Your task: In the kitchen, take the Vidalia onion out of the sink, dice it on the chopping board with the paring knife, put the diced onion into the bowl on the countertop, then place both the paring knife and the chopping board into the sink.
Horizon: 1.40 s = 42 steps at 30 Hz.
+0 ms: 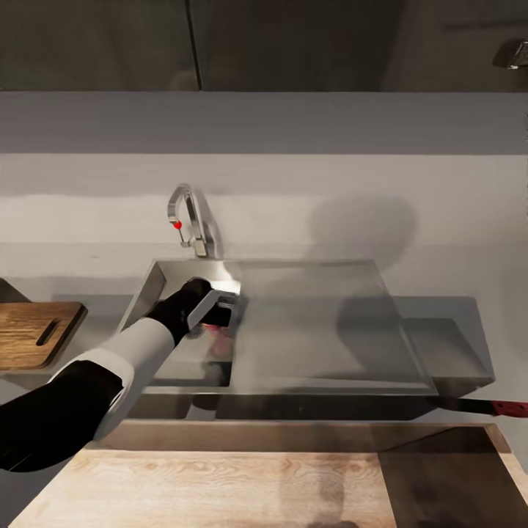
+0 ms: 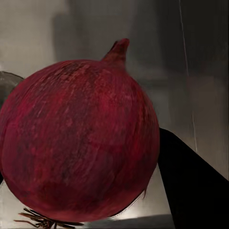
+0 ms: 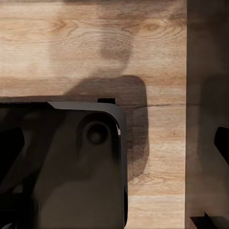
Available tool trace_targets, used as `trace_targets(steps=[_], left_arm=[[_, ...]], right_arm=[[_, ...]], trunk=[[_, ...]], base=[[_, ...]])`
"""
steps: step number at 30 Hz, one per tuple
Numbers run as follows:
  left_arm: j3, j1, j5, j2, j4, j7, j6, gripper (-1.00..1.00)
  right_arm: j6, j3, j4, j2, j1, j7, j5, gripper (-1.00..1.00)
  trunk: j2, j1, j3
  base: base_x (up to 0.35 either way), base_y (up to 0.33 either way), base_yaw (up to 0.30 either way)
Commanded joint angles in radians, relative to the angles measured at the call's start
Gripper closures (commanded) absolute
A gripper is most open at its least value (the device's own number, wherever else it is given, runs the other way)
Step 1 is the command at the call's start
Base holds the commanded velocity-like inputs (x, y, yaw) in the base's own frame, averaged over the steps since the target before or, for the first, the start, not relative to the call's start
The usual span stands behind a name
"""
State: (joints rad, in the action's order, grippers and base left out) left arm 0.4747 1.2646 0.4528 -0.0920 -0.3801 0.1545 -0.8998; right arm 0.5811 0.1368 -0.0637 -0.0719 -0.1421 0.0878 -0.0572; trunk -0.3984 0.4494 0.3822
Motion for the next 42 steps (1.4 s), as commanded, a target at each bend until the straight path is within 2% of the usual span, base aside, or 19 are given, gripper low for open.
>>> trace_targets(steps=[1, 8, 10, 13, 15, 20, 23, 24, 25, 27, 28, 29, 31, 34, 42], left_arm=[[0.007, 0.001, 0.01, 0.007, -0.014, 0.007, -0.004, 1.0], [0.007, -0.01, 0.012, 0.046, -0.102, 0.007, -0.009, 1.0], [0.005, -0.064, 0.012, 0.064, -0.223, 0.007, -0.012, 1.0], [0.004, -0.118, 0.012, 0.088, -0.338, 0.008, -0.012, 1.0], [0.002, -0.177, 0.012, 0.12, -0.457, 0.008, -0.014, 1.0], [-0.001, -0.296, 0.012, 0.184, -0.68, 0.008, -0.025, 1.0], [-0.002, -0.4, 0.012, 0.242, -0.891, 0.008, -0.052, 1.0], [-0.003, -0.431, 0.012, 0.257, -0.955, 0.008, -0.064, 1.0], [-0.003, -0.445, 0.012, 0.264, -0.984, 0.008, -0.069, 1.0], [-0.02, -0.498, 0.012, 0.285, -1.076, 0.008, -0.083, 1.0], [-0.043, -0.521, 0.012, 0.291, -1.109, 0.008, -0.087, 1.0], [-0.059, -0.532, 0.012, 0.293, -1.121, 0.008, -0.088, 1.0], [-0.125, -0.564, 0.013, 0.298, -1.15, 0.008, -0.092, 1.0], [-0.178, -0.583, 0.013, 0.301, -1.164, 0.006, -0.093, 1.0], [-0.209, -0.615, 0.016, 0.301, -1.17, 0.004, -0.086, 1.0]], right_arm=[[0.003, 0.009, 0.001, 0.0, -0.001, 0.006, -0.006, -1.0], [0.003, 0.009, 0.001, 0.0, -0.001, 0.006, -0.006, -1.0], [0.003, 0.009, 0.001, 0.0, -0.001, 0.006, -0.006, -1.0], [0.003, 0.009, 0.001, 0.0, -0.001, 0.006, -0.006, -1.0], [0.003, 0.009, 0.001, 0.0, -0.001, 0.006, -0.006, -1.0], [0.003, 0.009, 0.001, 0.0, -0.001, 0.006, -0.006, -1.0], [0.003, 0.009, 0.001, 0.0, -0.001, 0.005, -0.006, -1.0], [0.003, 0.009, 0.001, 0.0, -0.001, 0.005, -0.006, -1.0], [0.003, 0.009, 0.001, 0.0, -0.001, 0.005, -0.006, -1.0], [0.003, 0.009, 0.001, 0.001, -0.001, 0.004, -0.006, -1.0], [0.003, 0.009, 0.001, 0.001, -0.001, 0.004, -0.006, -1.0], [0.003, 0.009, 0.001, 0.001, -0.001, 0.004, -0.006, -1.0], [0.003, 0.009, 0.001, 0.001, -0.001, 0.004, -0.006, -1.0], [0.003, 0.009, 0.001, 0.001, -0.001, 0.005, -0.006, -1.0], [0.003, 0.009, 0.001, 0.001, -0.001, 0.004, -0.006, -1.0]], trunk=[[-0.002, 0.001, 0.0], [-0.002, 0.001, -0.011], [-0.002, 0.001, -0.014], [-0.002, 0.001, -0.019], [-0.002, 0.001, -0.022], [-0.002, 0.001, -0.03], [-0.002, 0.001, -0.035], [-0.002, 0.001, -0.037], [-0.002, 0.001, -0.038], [-0.002, 0.001, -0.041], [-0.002, 0.001, -0.043], [-0.002, 0.001, -0.044], [-0.002, 0.001, -0.048], [-0.002, 0.001, -0.052], [-0.002, 0.001, -0.065]], base=[[0.0, 0.0, 0.0], [0.0, 0.0, 0.0], [0.0, 0.0, 0.0], [0.0, 0.0, 0.0], [0.0, 0.0, 0.0], [0.0, 0.0, 0.0], [0.0, 0.0, 0.0], [0.0, 0.0, 0.0], [0.0, 0.0, 0.0], [0.0, 0.0, 0.0], [0.0, 0.0, 0.0], [0.0, 0.0, 0.0], [0.0, 0.0, 0.0], [0.0, 0.0, 0.0], [0.0, 0.0, 0.0]])
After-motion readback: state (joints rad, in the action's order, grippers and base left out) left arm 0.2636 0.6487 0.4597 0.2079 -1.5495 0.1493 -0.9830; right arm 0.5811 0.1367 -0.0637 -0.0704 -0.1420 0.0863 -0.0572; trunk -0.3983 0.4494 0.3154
